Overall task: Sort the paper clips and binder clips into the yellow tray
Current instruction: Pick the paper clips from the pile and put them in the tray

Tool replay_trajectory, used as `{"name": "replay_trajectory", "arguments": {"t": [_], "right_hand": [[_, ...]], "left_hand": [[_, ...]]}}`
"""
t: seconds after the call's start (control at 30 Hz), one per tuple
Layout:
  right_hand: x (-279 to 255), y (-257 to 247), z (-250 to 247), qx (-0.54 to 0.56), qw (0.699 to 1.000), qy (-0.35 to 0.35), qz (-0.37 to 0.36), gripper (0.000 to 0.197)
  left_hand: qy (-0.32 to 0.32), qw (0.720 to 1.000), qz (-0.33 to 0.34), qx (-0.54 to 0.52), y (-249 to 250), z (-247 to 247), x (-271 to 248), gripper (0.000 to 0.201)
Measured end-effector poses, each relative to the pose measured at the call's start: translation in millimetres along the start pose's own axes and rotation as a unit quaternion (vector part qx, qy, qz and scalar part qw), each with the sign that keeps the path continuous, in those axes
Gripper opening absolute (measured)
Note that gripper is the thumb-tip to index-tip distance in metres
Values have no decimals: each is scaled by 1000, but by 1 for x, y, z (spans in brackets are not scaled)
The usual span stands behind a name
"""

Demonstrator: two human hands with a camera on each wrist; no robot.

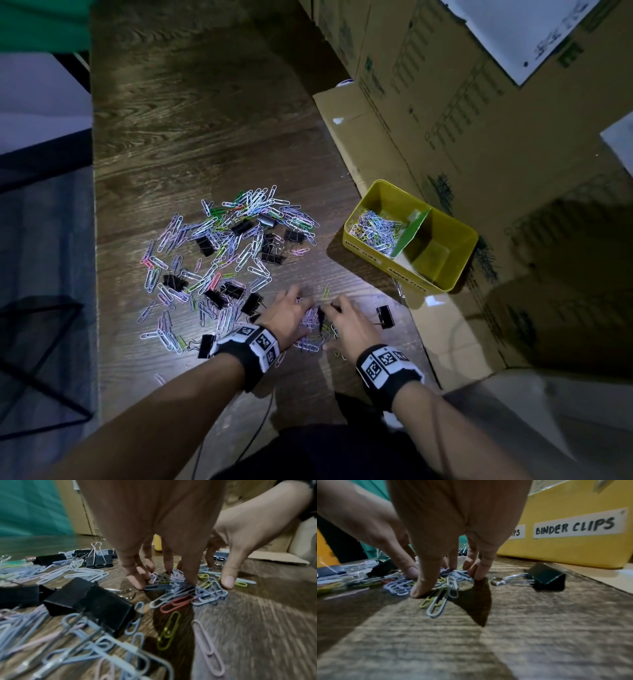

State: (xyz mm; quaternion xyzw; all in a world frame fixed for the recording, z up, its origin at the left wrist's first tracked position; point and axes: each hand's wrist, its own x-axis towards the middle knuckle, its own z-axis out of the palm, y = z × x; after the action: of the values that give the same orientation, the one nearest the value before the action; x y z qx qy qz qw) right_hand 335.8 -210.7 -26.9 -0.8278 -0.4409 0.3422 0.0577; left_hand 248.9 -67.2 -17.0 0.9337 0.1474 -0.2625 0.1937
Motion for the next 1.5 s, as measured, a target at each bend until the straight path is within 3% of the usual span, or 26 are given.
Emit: {"name": "replay_trajectory", "arguments": {"t": [0.27, 0.43, 0.57, 0.7, 0.77, 0.83, 0.9, 1.0, 1.1, 1.2, 1.5], "right_hand": [[-1, -13, 7, 34, 999, 18, 9, 36], [-1, -12, 5, 64, 998, 8, 24, 30], [-1, -11, 6, 135, 987, 33, 81, 22], [-4, -4, 4, 230, 961, 77, 131, 12], [-7, 1, -1, 279, 943, 94, 157, 13], [-9, 5, -9, 316, 928, 104, 168, 14], [-11, 7, -17, 339, 920, 105, 167, 16], [-11, 8, -24, 341, 919, 103, 166, 15], [-9, 7, -24, 340, 921, 99, 164, 15], [-9, 8, -23, 342, 921, 100, 160, 16], [-5, 15, -21, 371, 907, 111, 166, 12]], "left_hand": [[59, 978, -49, -193, -2, 1, -7, 18], [44, 949, -83, -302, -18, 5, -8, 13], [45, 912, -112, -391, -28, 6, -11, 22], [49, 839, -138, -523, -30, 1, -17, 17], [55, 825, -146, -543, -35, 0, -19, 18], [52, 842, -135, -520, -37, 2, -19, 17], [55, 883, -110, -453, -35, 7, -19, 13], [108, 947, -57, -299, -28, 16, -20, 11], [123, 979, 30, -159, -22, 28, -23, 39], [99, 991, 52, -75, -18, 37, -26, 53], [123, 980, 47, -148, -22, 30, -27, 39]]}}
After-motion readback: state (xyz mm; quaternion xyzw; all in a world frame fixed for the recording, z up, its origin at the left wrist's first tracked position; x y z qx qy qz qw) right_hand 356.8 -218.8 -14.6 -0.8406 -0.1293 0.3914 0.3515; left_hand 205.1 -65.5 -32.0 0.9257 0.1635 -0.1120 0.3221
